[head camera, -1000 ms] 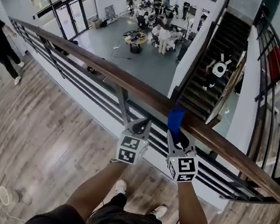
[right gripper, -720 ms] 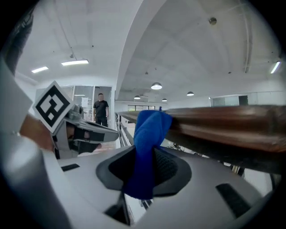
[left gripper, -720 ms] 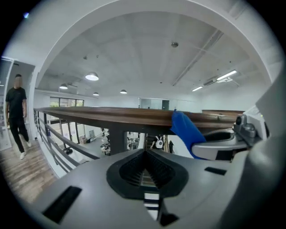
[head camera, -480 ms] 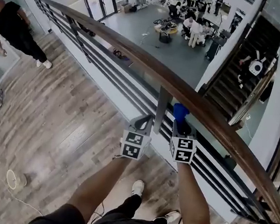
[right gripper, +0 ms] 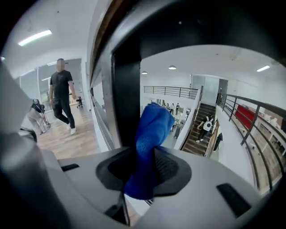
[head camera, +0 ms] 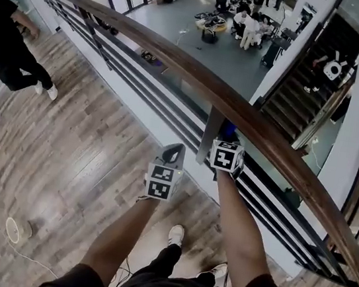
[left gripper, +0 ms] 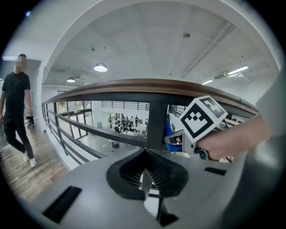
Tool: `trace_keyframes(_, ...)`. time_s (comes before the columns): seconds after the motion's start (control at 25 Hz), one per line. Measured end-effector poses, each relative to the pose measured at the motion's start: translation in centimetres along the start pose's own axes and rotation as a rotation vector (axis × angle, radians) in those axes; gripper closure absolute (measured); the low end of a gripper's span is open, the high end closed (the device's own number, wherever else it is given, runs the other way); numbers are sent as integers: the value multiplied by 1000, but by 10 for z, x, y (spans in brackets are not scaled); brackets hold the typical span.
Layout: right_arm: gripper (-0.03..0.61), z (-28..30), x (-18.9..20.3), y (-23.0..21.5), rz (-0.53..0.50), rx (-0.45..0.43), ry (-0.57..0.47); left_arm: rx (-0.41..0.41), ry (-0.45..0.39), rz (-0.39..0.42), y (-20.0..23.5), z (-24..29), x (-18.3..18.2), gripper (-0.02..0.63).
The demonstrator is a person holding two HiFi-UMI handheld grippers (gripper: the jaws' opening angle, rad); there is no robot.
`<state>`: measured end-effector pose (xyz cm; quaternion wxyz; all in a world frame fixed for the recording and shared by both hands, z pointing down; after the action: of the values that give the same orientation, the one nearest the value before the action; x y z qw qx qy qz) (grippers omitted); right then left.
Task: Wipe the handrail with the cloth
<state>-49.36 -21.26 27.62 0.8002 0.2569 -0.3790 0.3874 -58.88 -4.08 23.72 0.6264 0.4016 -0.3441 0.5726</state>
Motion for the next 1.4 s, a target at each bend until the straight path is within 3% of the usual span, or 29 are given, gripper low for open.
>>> trace_keyframes(0.4,468,-26,20,-25,-120,51,27,25,9,1,-31,3,-5,611)
trace_keyframes(0.64,468,-50,46,-74,-37,99,65,75,13,15,-62,9,-9,611)
trace_keyframes(1.4,468,-157,141,-264,41,226,127,281,44,70,-265,44,-25,611)
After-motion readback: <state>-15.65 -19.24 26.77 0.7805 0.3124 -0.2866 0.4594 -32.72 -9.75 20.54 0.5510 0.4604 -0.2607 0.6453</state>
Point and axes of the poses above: the fingertips, and each gripper's own axes: z forward along the fingers, y to its left, x out of its underside, the point moved 5 cm from there along -z, backward along the fingers, and after that the axes turned 8 degrees about x, right-handed, at the moved point
